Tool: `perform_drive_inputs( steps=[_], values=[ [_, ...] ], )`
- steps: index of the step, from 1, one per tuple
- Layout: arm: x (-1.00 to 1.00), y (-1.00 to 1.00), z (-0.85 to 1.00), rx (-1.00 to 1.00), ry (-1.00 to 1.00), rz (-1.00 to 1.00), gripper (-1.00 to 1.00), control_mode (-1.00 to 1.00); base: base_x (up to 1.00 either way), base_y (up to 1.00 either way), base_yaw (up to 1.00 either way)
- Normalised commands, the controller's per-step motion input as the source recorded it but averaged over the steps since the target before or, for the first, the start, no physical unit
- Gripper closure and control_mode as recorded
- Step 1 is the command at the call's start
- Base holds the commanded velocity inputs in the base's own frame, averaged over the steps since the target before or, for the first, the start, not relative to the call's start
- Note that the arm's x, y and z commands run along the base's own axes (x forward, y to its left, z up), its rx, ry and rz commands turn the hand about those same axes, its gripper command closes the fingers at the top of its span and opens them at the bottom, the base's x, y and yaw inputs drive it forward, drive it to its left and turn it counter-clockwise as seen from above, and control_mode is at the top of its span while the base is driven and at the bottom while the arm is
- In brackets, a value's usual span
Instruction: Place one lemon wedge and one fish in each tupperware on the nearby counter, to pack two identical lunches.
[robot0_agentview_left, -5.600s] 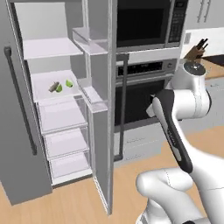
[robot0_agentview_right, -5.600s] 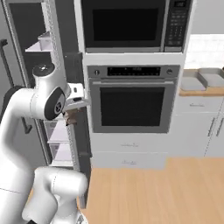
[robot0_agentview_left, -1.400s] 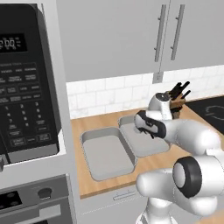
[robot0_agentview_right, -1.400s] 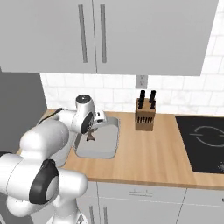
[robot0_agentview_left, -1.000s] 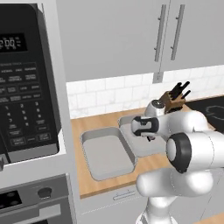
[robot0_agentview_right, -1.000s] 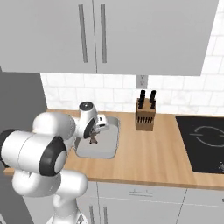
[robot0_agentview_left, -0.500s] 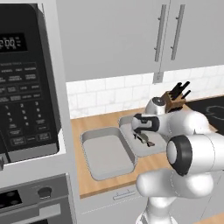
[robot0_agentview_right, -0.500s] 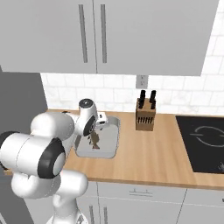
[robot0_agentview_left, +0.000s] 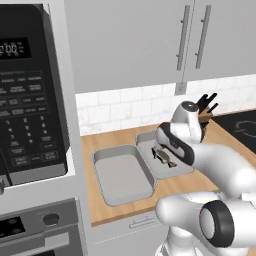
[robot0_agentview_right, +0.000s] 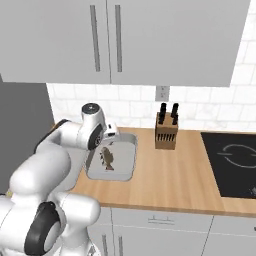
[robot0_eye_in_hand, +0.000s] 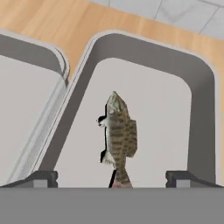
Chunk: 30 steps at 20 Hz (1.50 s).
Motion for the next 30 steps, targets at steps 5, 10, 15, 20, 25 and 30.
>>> perform_drive_inputs(
  steps=[5,10,15,20,25,30],
  values=[
    [-0.99,0.14,0.47,0.0,-0.02,0.0,-1.0,-1.0,0.0,0.0,0.0],
    [-1.0,0.07,0.47,0.0,-0.14,-0.04,-1.0,-1.0,0.0,0.0,0.0],
    [-0.8,0.14,0.06,-0.02,-0.24,-0.04,-1.0,1.0,-0.2,0.02,0.0],
    [0.0,0.0,0.0,0.0,0.0,0.0,-1.0,1.0,-1.0,0.05,0.0],
    [0.0,0.0,0.0,0.0,0.0,0.0,-1.0,1.0,-1.0,0.36,0.0],
    [0.0,0.0,0.0,0.0,0.0,0.0,-1.0,1.0,-0.57,1.0,0.0]
  ],
)
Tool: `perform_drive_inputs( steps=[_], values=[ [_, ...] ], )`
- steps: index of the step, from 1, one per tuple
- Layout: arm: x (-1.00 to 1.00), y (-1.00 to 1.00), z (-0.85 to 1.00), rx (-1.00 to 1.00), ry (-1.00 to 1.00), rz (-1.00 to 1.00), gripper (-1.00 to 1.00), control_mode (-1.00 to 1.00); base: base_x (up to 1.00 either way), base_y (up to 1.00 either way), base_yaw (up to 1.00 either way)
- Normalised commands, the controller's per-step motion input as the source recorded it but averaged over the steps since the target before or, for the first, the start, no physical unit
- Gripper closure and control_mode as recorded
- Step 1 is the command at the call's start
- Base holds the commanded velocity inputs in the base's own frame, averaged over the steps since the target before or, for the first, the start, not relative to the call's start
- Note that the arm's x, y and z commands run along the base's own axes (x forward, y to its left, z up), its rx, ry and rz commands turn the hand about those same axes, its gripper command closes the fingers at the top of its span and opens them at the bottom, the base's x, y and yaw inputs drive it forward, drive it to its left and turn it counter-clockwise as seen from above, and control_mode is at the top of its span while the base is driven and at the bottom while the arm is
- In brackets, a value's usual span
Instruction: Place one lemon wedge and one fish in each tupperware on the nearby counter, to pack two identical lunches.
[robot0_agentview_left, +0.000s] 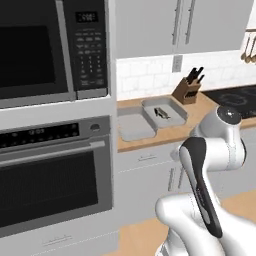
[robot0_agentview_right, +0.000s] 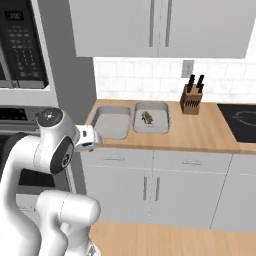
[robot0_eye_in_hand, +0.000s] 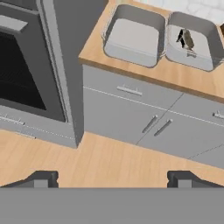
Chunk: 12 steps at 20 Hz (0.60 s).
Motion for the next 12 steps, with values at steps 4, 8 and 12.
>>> perform_drive_inputs(
  steps=[4,8,12],
  values=[
    [0.0,0.0,0.0,0.0,0.0,0.0,-1.0,1.0,-0.01,1.0,-0.07],
    [0.0,0.0,0.0,0.0,0.0,0.0,-1.0,1.0,0.0,1.0,-0.08],
    [0.0,0.0,0.0,0.0,0.0,0.0,-1.0,1.0,-0.62,0.97,-0.07]
  ],
)
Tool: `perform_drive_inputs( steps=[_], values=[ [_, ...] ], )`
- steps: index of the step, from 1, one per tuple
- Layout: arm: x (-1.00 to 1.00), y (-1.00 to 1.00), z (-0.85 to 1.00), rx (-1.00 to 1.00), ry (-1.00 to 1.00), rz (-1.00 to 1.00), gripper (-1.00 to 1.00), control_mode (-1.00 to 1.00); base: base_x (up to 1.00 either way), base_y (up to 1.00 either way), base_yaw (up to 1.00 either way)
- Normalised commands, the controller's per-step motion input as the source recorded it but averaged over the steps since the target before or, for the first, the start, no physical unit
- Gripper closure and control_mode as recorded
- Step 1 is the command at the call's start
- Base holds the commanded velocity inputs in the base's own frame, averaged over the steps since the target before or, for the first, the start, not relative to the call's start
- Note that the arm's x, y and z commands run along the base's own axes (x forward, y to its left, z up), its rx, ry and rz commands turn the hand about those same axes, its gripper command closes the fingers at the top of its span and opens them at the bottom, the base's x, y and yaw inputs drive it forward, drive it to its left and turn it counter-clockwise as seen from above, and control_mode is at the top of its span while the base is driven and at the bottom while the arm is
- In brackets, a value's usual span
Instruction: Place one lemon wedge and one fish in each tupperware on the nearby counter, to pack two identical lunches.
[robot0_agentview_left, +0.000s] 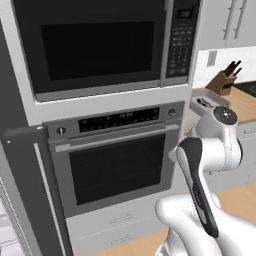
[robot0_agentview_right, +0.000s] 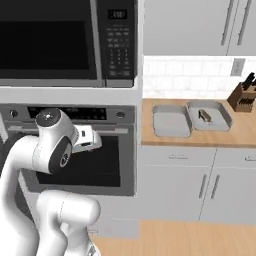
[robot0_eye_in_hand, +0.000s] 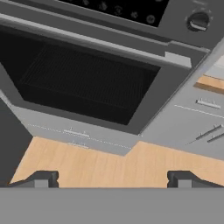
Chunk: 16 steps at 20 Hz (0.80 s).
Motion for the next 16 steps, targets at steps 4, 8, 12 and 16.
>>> perform_drive_inputs(
  steps=[4,8,12,16],
  values=[
    [0.0,0.0,0.0,0.0,0.0,0.0,-1.0,1.0,-1.0,0.36,-0.02],
    [0.0,0.0,0.0,0.0,0.0,0.0,-1.0,1.0,-1.0,0.25,0.0],
    [0.0,0.0,0.0,0.0,0.0,0.0,-1.0,1.0,-0.83,0.92,0.0],
    [0.0,0.0,0.0,0.0,0.0,0.0,-1.0,1.0,-0.52,1.0,0.0]
  ],
)
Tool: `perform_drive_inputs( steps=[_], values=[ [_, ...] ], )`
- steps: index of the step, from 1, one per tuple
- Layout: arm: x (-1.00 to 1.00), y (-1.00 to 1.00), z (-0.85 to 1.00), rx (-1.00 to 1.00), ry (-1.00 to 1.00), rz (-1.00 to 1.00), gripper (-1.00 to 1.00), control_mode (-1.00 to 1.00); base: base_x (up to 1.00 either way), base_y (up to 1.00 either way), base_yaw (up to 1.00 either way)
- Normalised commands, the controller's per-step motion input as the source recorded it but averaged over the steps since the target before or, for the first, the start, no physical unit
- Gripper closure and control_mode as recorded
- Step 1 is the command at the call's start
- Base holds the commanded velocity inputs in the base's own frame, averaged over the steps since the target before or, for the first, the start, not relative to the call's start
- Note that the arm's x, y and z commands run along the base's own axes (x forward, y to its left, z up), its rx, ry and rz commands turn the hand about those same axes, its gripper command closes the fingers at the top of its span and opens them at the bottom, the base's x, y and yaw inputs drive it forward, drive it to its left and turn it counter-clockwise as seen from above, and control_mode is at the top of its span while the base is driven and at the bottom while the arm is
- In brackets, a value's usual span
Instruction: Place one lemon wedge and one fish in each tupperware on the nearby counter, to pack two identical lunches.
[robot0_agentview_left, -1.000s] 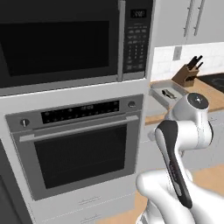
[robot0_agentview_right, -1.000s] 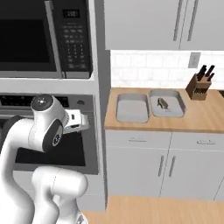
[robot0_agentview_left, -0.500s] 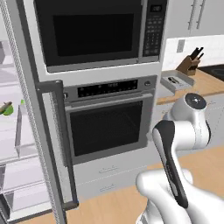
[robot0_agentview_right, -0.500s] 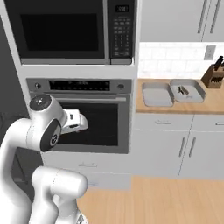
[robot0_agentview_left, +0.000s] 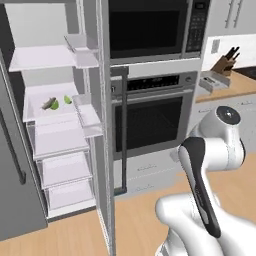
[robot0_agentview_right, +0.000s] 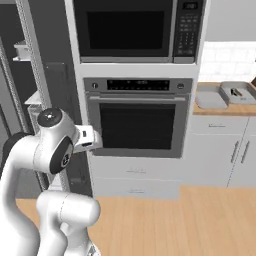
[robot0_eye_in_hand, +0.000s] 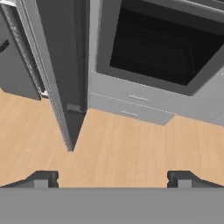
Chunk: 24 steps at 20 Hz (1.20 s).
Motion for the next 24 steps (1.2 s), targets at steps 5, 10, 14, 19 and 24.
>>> perform_drive_inputs(
  steps=[5,10,14,19,24],
  values=[
    [0.0,0.0,0.0,0.0,0.0,0.0,-1.0,1.0,-0.41,1.0,0.0],
    [0.0,0.0,0.0,0.0,0.0,0.0,-1.0,1.0,-0.06,1.0,-0.04],
    [0.0,0.0,0.0,0.0,0.0,0.0,-1.0,1.0,0.08,1.0,-0.12],
    [0.0,0.0,0.0,0.0,0.0,0.0,-1.0,1.0,0.79,0.55,-0.18],
    [0.0,0.0,0.0,0.0,0.0,0.0,-1.0,1.0,1.0,0.04,-0.14]
  ],
)
